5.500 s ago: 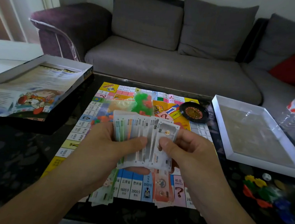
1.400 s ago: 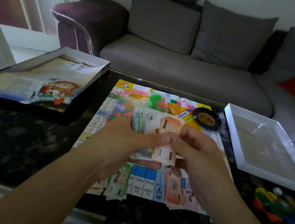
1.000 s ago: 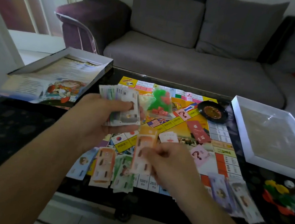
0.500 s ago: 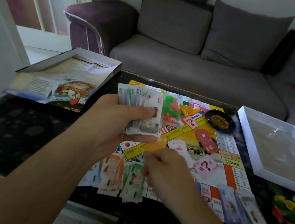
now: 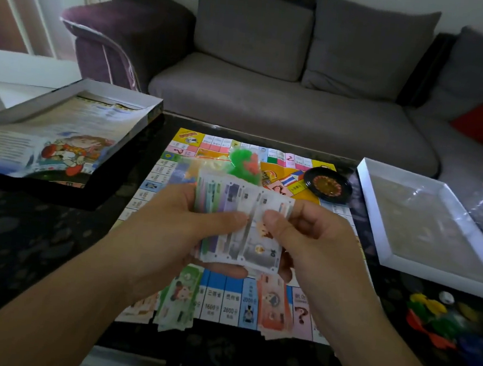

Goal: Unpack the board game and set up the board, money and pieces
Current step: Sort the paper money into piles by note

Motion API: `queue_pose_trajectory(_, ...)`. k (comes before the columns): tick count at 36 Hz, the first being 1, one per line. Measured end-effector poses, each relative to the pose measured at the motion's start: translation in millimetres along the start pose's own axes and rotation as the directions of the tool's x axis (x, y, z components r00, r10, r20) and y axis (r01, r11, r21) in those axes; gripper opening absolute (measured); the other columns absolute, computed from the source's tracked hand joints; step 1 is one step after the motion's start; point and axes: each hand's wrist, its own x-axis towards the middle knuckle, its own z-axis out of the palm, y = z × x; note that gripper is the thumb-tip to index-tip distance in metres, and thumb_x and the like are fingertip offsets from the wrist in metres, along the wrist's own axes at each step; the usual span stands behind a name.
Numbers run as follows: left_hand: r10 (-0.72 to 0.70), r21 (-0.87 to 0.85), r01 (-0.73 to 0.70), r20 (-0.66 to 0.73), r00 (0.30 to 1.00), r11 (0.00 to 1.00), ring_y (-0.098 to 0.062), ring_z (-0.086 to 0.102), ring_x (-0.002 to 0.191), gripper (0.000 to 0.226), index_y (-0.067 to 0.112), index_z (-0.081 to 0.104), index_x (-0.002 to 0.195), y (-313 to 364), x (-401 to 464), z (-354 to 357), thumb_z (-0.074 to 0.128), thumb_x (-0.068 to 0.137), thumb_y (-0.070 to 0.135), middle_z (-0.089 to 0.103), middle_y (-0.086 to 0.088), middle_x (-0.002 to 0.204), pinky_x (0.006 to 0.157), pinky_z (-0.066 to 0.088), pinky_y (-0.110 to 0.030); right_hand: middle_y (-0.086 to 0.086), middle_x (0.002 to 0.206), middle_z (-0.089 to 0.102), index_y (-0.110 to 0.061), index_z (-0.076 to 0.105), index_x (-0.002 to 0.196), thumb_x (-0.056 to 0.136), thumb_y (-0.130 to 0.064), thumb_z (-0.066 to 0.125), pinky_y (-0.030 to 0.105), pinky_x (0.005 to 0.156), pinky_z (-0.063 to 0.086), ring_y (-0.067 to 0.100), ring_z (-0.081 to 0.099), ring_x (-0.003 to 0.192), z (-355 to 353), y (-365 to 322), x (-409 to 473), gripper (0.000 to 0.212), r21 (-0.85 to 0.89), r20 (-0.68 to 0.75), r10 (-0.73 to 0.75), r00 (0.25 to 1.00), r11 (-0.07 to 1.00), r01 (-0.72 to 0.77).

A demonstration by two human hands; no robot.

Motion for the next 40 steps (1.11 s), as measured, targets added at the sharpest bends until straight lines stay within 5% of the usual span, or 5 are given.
queue_pose_trajectory(8,0.081,0.117,-0.073,-0.065,0.995,0.990,-0.035,0.079,0.089,0.027,0.015,0.079,0.107,-12,5,13,0.077,0.080,0.013,0.080,-0.011,0.103,0.059,0.065,-0.044,0.023,0.092,0.074,-0.008,0.076,0.101,0.095,-0.029,0.074,0.037,0.050,0.053,0.051,0.067,0.078,-10,5,-5,0.022,0.018,-0.018,0.014,1.000,1.000,-0.014)
queue_pose_trajectory(18,0.054,0.132,-0.035,-0.144,0.988,0.991,-0.031,0.079,0.086,0.024,0.013,0.078,0.107,-15,8,14,0.075,0.083,0.011,0.081,-0.009,0.099,0.064,0.066,-0.047,-0.014,0.085,0.080,-0.026,0.080,0.093,0.092,-0.033,0.078,0.039,0.082,0.058,0.006,0.077,0.079,-98,-10,3,0.007,-0.423,-0.150,0.058,0.987,0.898,-0.117)
queue_pose_trajectory(27,0.024,0.139,-0.003,-0.151,0.988,0.990,-0.030,0.080,0.086,0.032,0.013,0.077,0.107,-21,9,19,0.078,0.075,0.014,0.081,-0.008,0.099,0.061,0.066,-0.045,-0.007,0.063,0.073,-0.010,0.072,0.069,0.080,-0.034,0.090,0.032,0.061,0.052,0.008,0.070,0.059,-161,44,2,0.032,-0.812,-0.124,0.415,0.901,0.480,-0.333)
queue_pose_trajectory(35,0.019,0.106,-0.005,-0.126,0.992,0.994,-0.031,0.079,0.086,0.031,0.012,0.077,0.108,-21,7,29,0.077,0.077,0.011,0.081,-0.010,0.100,0.060,0.066,-0.046,-0.002,0.063,0.065,-0.012,0.067,0.070,0.080,-0.043,0.089,0.024,0.051,0.039,0.011,0.061,0.058,-154,55,-1,0.039,-0.847,-0.240,0.475,0.847,0.323,-0.421)
queue_pose_trajectory(40,-0.024,0.089,0.032,-0.089,0.996,0.996,-0.036,0.078,0.090,0.028,0.012,0.079,0.108,-23,7,26,0.078,0.081,0.006,0.080,-0.014,0.105,0.065,0.065,-0.056,0.000,0.074,0.073,-0.016,0.073,0.079,0.090,-0.056,0.074,0.028,0.058,0.044,0.013,0.068,0.070,-141,33,-7,0.041,-0.816,-0.295,0.315,0.902,0.409,-0.409)
